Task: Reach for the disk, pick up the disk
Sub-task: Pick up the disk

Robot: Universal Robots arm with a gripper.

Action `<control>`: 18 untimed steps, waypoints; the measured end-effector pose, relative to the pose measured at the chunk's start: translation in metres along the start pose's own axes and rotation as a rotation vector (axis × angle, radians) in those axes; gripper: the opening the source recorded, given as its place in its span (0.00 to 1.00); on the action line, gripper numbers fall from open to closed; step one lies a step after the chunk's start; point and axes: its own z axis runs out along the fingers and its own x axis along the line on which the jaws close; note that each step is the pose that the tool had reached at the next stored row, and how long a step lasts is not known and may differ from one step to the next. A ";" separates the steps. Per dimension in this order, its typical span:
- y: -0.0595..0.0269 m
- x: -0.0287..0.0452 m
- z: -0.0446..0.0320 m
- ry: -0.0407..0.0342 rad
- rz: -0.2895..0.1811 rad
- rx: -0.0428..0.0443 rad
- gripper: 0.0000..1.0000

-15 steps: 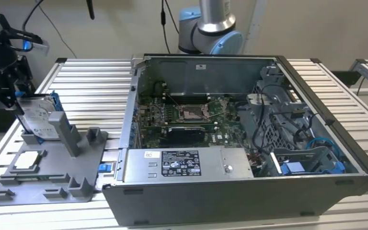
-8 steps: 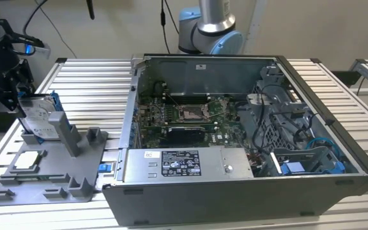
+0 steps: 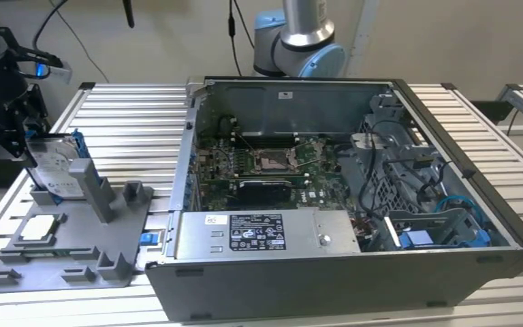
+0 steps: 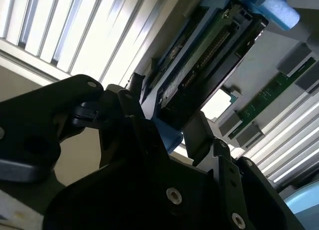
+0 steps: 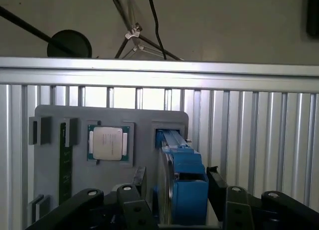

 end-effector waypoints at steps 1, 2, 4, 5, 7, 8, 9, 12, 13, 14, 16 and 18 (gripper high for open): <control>0.0000 0.0000 0.0000 0.0000 0.000 0.0000 1.00; 0.0000 0.0000 0.0000 0.0000 0.000 0.0000 1.00; 0.0000 0.0000 0.0000 0.0000 0.000 0.0000 1.00; 0.0000 0.0000 0.0003 0.0000 0.000 0.0001 1.00; -0.0001 0.0000 0.0021 -0.0001 0.000 0.0003 1.00; -0.0001 -0.0001 0.0035 0.0000 0.000 0.0000 1.00; -0.0002 -0.0002 0.0050 0.0000 0.000 0.0000 1.00; -0.0002 -0.0003 0.0089 -0.0009 0.000 0.0012 1.00; -0.0003 -0.0003 0.0098 -0.0010 0.000 0.0016 1.00; -0.0002 -0.0005 0.0106 -0.0010 0.000 0.0023 1.00; -0.0004 -0.0008 0.0123 -0.0011 0.000 0.0044 1.00; -0.0003 -0.0009 0.0128 -0.0009 0.000 0.0043 1.00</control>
